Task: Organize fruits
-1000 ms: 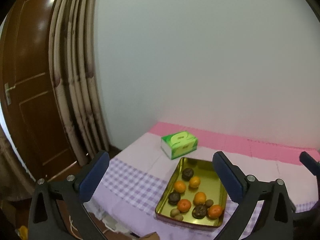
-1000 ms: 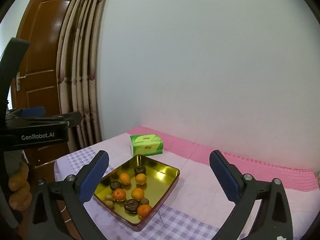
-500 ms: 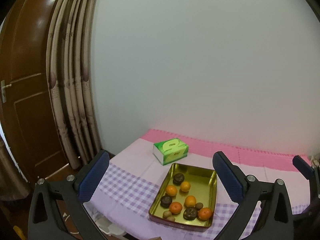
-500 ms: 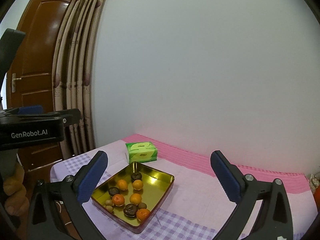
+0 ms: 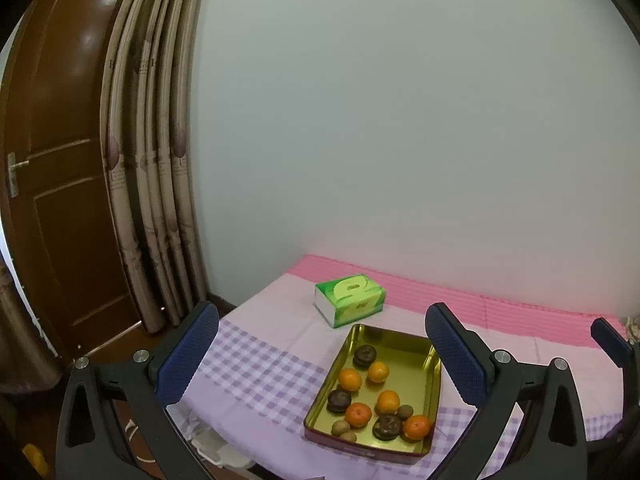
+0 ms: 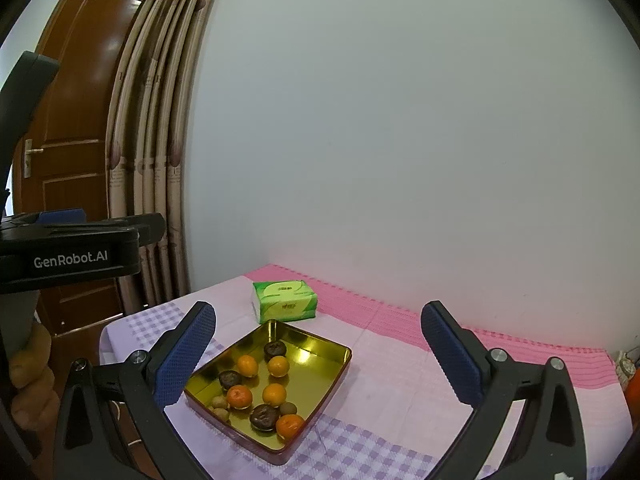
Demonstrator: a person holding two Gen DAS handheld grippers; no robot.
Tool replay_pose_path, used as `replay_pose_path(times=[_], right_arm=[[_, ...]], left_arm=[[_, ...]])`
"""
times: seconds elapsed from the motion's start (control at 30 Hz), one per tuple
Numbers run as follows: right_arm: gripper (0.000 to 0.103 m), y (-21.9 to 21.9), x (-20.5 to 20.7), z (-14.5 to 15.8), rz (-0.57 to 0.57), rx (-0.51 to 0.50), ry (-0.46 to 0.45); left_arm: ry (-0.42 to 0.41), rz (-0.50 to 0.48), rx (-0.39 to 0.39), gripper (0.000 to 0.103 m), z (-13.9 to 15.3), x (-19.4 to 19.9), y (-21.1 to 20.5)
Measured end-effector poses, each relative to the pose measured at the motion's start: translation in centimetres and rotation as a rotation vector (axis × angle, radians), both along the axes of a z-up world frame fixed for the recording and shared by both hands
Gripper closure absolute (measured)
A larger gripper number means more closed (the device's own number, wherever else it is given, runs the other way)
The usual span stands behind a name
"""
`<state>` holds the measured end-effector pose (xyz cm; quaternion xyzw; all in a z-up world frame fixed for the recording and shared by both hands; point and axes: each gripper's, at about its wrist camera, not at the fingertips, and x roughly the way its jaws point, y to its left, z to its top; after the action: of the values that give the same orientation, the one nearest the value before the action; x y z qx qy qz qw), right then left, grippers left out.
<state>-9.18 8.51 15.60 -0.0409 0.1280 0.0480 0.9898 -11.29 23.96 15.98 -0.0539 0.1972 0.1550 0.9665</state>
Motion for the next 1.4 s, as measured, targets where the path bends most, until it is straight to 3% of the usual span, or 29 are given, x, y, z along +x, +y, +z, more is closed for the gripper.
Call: replay_pose_path(times=[1.4], right_arm=[[0.001, 0.0, 0.7, -1.1, 0.008, -0.005, 0.049]], left_arm=[[0.029, -0.005, -0.011, 0.0, -1.2, 0.0, 0.0]])
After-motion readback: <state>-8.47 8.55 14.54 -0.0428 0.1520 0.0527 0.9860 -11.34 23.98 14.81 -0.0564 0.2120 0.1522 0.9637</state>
